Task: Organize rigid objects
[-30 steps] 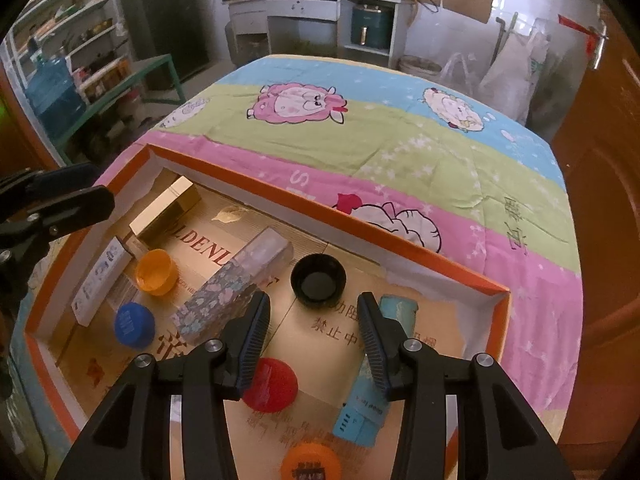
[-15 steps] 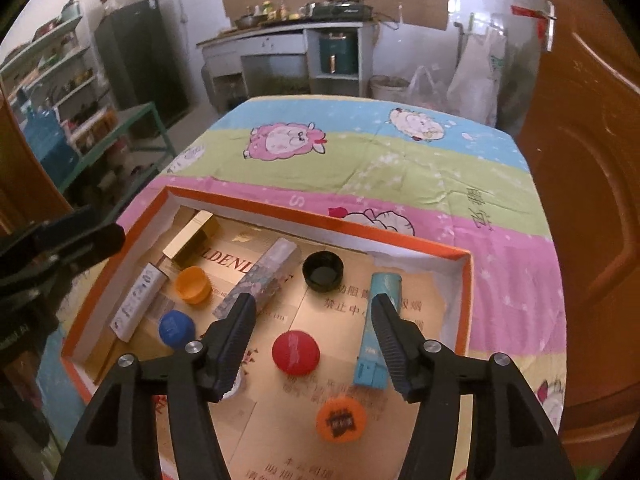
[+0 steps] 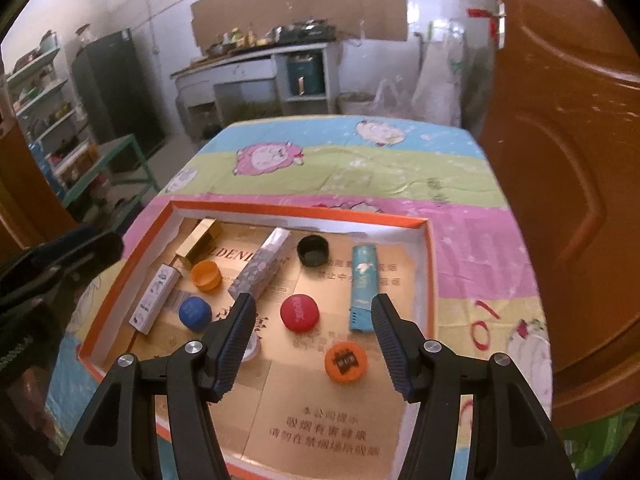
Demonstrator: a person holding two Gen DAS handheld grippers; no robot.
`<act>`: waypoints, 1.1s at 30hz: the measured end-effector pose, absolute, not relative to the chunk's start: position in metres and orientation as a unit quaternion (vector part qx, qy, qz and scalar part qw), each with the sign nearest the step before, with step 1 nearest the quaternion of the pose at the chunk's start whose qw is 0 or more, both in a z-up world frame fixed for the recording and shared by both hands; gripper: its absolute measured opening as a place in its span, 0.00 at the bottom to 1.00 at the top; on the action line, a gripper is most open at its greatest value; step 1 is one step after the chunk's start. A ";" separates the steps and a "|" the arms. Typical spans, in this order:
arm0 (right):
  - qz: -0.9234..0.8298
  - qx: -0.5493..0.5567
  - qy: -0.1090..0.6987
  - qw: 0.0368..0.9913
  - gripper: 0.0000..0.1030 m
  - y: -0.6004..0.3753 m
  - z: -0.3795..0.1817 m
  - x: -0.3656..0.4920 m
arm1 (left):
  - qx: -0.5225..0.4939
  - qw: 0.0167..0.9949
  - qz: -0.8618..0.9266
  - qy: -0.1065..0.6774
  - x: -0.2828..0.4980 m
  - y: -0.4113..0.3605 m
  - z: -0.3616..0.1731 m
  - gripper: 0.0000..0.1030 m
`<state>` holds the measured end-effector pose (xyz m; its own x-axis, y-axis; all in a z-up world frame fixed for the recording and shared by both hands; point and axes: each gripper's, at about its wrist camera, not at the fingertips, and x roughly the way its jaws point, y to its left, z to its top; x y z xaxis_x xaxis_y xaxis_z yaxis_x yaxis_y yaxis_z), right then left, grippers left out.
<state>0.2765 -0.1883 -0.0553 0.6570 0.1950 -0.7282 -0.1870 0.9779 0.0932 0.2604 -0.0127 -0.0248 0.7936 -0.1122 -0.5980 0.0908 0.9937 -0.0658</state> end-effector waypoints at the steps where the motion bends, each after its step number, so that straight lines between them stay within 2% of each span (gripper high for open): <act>1: 0.099 0.005 0.396 0.913 0.60 -0.189 -0.053 0.273 | -0.015 0.951 -0.049 0.305 0.254 -0.014 -0.020 0.52; 10: 0.055 0.004 0.330 0.942 0.60 -0.182 -0.016 0.211 | -0.027 0.968 -0.025 0.248 0.197 -0.017 0.006 0.52; 25: -0.001 -0.008 0.236 0.972 0.60 -0.167 0.029 0.101 | -0.028 0.970 -0.019 0.239 0.114 -0.018 0.023 0.52; 33: -0.020 -0.017 0.214 0.976 0.60 -0.159 0.039 0.057 | -0.030 0.974 -0.018 0.224 0.075 -0.012 0.031 0.52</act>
